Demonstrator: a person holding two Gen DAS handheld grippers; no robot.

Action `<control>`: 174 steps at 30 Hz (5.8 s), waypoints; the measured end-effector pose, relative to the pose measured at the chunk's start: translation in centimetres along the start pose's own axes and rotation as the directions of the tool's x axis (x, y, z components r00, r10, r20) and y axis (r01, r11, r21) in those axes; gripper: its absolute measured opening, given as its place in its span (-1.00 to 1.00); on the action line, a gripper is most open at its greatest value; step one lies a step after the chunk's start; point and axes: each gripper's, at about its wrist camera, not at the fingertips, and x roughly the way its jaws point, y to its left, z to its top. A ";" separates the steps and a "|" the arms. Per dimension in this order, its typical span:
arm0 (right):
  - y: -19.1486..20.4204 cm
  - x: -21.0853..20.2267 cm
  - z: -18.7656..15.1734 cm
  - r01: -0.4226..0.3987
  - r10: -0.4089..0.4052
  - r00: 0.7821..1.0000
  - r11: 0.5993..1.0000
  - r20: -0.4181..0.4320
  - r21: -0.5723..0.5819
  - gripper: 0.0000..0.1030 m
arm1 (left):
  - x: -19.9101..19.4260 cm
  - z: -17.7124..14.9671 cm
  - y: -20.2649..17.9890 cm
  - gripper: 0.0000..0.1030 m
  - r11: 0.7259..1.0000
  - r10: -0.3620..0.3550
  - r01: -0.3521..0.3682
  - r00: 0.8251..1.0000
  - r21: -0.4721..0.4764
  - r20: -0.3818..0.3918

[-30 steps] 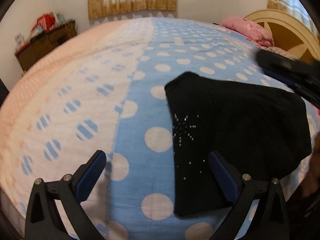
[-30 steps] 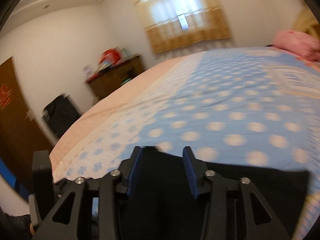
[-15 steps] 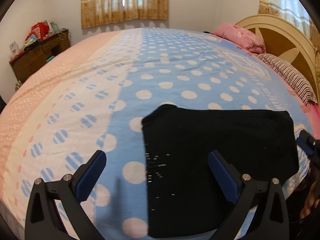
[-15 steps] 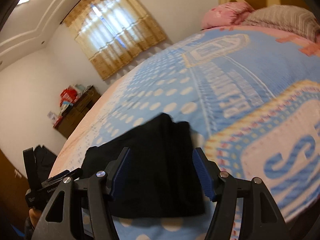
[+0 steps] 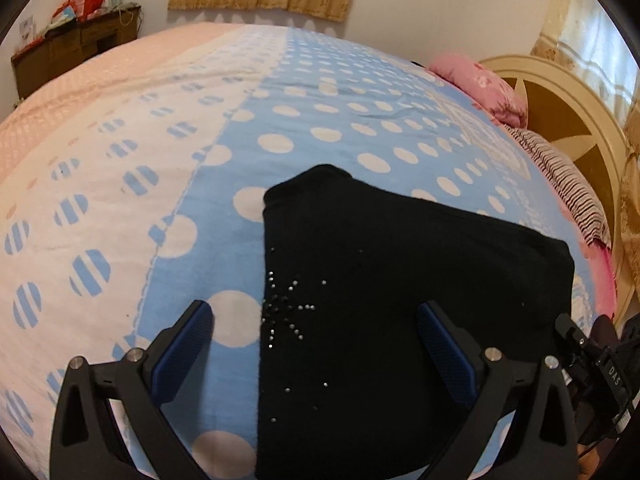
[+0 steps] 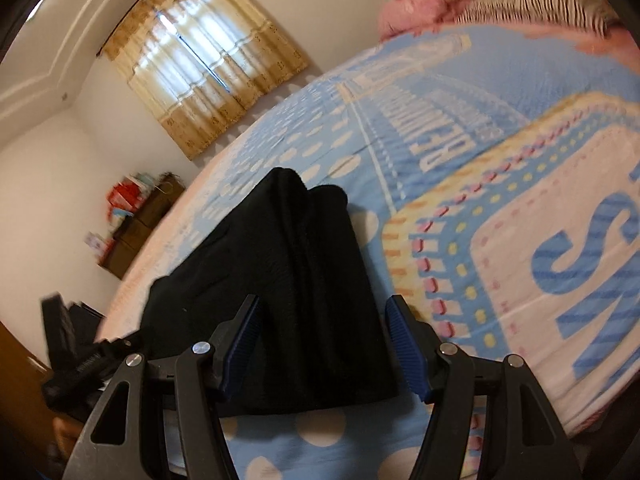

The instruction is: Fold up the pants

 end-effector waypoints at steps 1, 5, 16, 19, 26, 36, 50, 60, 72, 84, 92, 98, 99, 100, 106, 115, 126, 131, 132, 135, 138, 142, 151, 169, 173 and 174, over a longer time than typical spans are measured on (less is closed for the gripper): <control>0.1 -0.2 0.0 0.027 -0.027 0.999 0.999 0.018 -0.016 0.27 | 0.0 -0.1 -0.2 1.00 1.000 0.009 -0.009 1.000 0.012 0.002; -0.2 0.2 -0.2 -0.001 0.001 1.000 1.000 -0.007 0.010 0.29 | 0.0 -0.4 -0.3 1.00 1.000 0.020 -0.020 0.999 0.015 0.027; 0.0 1.0 -1.0 0.004 -0.004 1.000 1.000 -0.027 -0.008 0.34 | 0.2 -0.6 -0.7 1.00 0.999 0.032 -0.032 0.999 0.026 0.003; 0.7 1.5 -0.9 0.010 -0.012 0.999 0.999 -0.042 -0.047 0.57 | 0.3 -0.8 -1.2 1.00 0.999 0.025 -0.025 1.000 0.047 -0.008; 4.0 2.5 -1.7 0.103 -0.116 0.991 0.978 -0.062 -0.181 0.85 | 0.5 -1.0 -2.0 1.00 0.996 0.028 -0.027 1.000 0.087 -0.009; 3.2 1.6 -1.5 0.109 -0.120 0.991 0.980 -0.059 -0.166 0.05 | 0.1 -1.1 -2.7 0.53 0.994 -0.004 0.004 1.000 0.111 -0.007; 6.7 0.2 -1.9 0.148 -0.151 0.988 0.945 0.010 -0.293 -0.32 | -2.0 -0.6 -2.8 -0.56 0.993 -0.040 0.032 0.997 0.113 0.066; 10.0 -1.9 -0.8 0.111 -0.093 0.993 0.931 0.068 -0.348 -0.33 | -3.3 0.2 -2.0 -0.61 0.996 -0.044 0.034 0.991 0.085 0.123; 13.3 -1.7 -0.1 0.141 -0.102 0.988 0.890 0.112 -0.433 -0.35 | -3.6 1.4 0.3 -0.35 0.998 -0.052 0.048 0.992 0.039 0.111; 7.9 -0.1 -1.6 0.247 -0.249 0.968 0.892 0.045 -0.379 -0.36 | -2.5 1.7 1.8 0.17 1.000 -0.009 0.008 0.997 0.012 0.081; 5.6 0.2 -1.9 0.227 -0.236 0.972 0.928 0.004 -0.297 -0.36 | 0.3 0.6 0.9 0.22 0.996 -0.089 0.089 0.996 -0.020 0.002; 5.8 0.2 -1.9 0.223 -0.232 0.973 0.931 0.002 -0.291 -0.36 | 0.5 0.3 1.5 -0.44 0.974 -0.208 0.207 0.978 -0.091 0.002; 5.9 0.2 -1.9 0.223 -0.232 0.973 0.931 0.002 -0.291 -0.36 | 0.5 0.3 1.7 -0.53 0.970 -0.220 0.219 0.975 -0.107 0.001; 6.1 0.1 -1.8 0.222 -0.232 0.973 0.930 0.002 -0.292 -0.36 | 0.4 0.4 2.2 -0.61 0.962 -0.241 0.239 0.970 -0.132 -0.001; 7.7 -0.9 -1.0 0.215 -0.217 0.976 0.923 0.028 -0.319 -0.36 | -1.2 0.9 1.6 -0.72 0.970 -0.214 0.217 0.976 -0.110 0.040; 14.5 -0.3 0.9 0.093 -0.083 0.996 0.894 0.042 -0.439 -0.37 | -5.6 4.3 4.2 -0.73 0.987 -0.123 0.141 0.973 -0.076 0.196; 29.9 9.3 4.1 -0.182 0.194 0.980 0.764 -0.048 -0.619 -0.37 | -11.1 10.2 15.0 -0.73 0.973 0.191 -0.128 0.916 -0.193 0.354; 34.8 16.9 3.5 -0.266 0.232 0.963 0.729 -0.137 -0.631 -0.37 | -10.1 11.9 19.7 -0.72 0.927 0.354 -0.278 0.868 -0.252 0.347; 35.2 18.3 3.0 -0.266 0.219 0.964 0.722 -0.154 -0.639 -0.37 | -9.4 12.0 20.6 -0.72 0.918 0.376 -0.299 0.865 -0.261 0.332; 35.8 23.7 0.8 -0.273 0.139 0.958 0.706 -0.250 -0.654 -0.37 | -6.2 11.9 22.6 -0.69 0.891 0.433 -0.366 0.863 -0.269 0.261; 35.1 26.6 -0.7 -0.255 0.065 0.953 0.700 -0.296 -0.667 -0.31 | -2.1 11.2 24.7 -0.56 0.864 0.468 -0.421 0.874 -0.276 0.132; 34.2 27.2 0.3 -0.262 0.070 0.947 0.733 -0.313 -0.628 0.11 | -1.0 10.4 26.5 0.50 0.817 0.515 -0.460 0.853 -0.348 0.081; 31.5 22.9 2.4 -0.282 0.165 0.946 0.847 -0.280 -0.451 0.30 | -5.7 8.8 27.2 0.90 0.694 0.678 -0.610 0.732 -0.382 0.063; 32.6 23.0 -3.1 -0.233 0.076 0.954 0.796 -0.290 -0.558 -0.43 | -2.0 6.9 20.2 0.90 0.794 0.600 -0.570 0.792 -0.213 0.117; 32.5 23.1 -3.1 -0.237 0.081 0.954 0.795 -0.290 -0.559 -0.39 | -2.3 6.6 20.3 0.99 0.793 0.599 -0.564 0.790 -0.232 0.130; 32.6 23.1 -3.2 -0.237 0.081 0.954 0.794 -0.290 -0.559 -0.36 | -2.3 6.5 20.3 0.99 0.792 0.601 -0.564 0.789 -0.233 0.132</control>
